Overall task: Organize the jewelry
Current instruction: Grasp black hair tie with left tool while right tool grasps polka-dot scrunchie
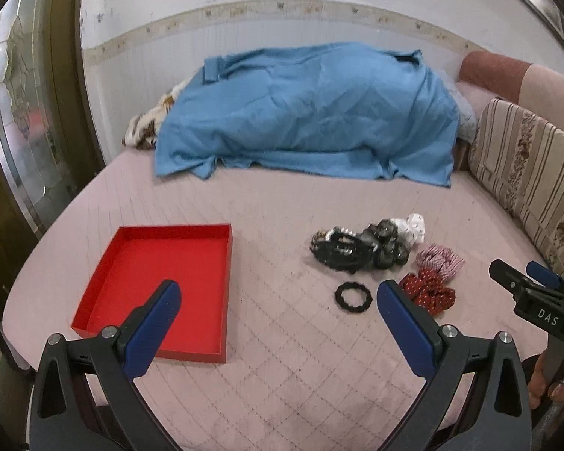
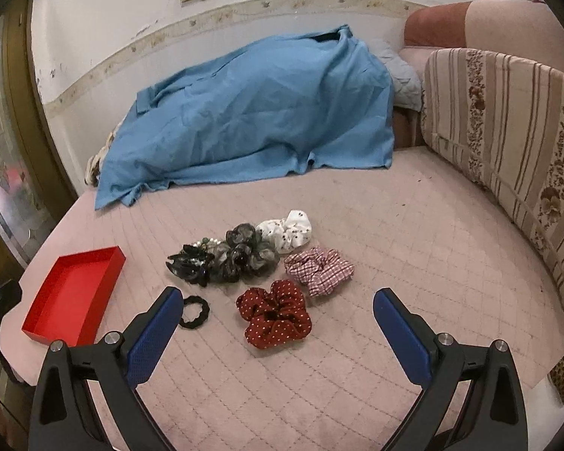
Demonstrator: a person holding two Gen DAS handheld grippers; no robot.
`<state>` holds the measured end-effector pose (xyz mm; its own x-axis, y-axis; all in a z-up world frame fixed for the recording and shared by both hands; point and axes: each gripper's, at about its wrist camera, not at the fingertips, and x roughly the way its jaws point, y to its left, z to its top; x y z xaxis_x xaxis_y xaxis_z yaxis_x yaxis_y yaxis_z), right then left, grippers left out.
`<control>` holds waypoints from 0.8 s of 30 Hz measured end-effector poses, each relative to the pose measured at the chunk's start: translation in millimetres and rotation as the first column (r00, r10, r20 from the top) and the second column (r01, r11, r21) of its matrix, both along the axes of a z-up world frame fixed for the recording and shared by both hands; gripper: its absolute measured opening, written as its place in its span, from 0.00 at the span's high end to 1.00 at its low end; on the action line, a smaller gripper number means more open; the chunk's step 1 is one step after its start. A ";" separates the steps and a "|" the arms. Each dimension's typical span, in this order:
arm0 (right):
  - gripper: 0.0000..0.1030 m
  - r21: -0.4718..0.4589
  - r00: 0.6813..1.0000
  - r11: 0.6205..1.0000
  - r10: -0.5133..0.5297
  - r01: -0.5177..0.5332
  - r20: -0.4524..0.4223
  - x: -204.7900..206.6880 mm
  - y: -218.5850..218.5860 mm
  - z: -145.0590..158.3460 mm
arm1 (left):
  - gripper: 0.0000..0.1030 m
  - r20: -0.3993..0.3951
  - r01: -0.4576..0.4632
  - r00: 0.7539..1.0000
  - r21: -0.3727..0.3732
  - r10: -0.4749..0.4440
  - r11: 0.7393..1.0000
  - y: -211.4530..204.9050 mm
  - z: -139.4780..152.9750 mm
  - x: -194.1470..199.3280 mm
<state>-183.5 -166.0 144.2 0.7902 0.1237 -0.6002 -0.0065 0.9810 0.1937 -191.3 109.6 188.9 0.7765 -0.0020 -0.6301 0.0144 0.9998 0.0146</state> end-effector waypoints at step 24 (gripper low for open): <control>0.11 -0.029 0.985 0.999 0.036 -0.042 -0.166 52.6 6.2 -59.8 | 0.00 -0.231 0.018 0.973 -0.034 -0.026 0.999 -0.4 -74.5 64.5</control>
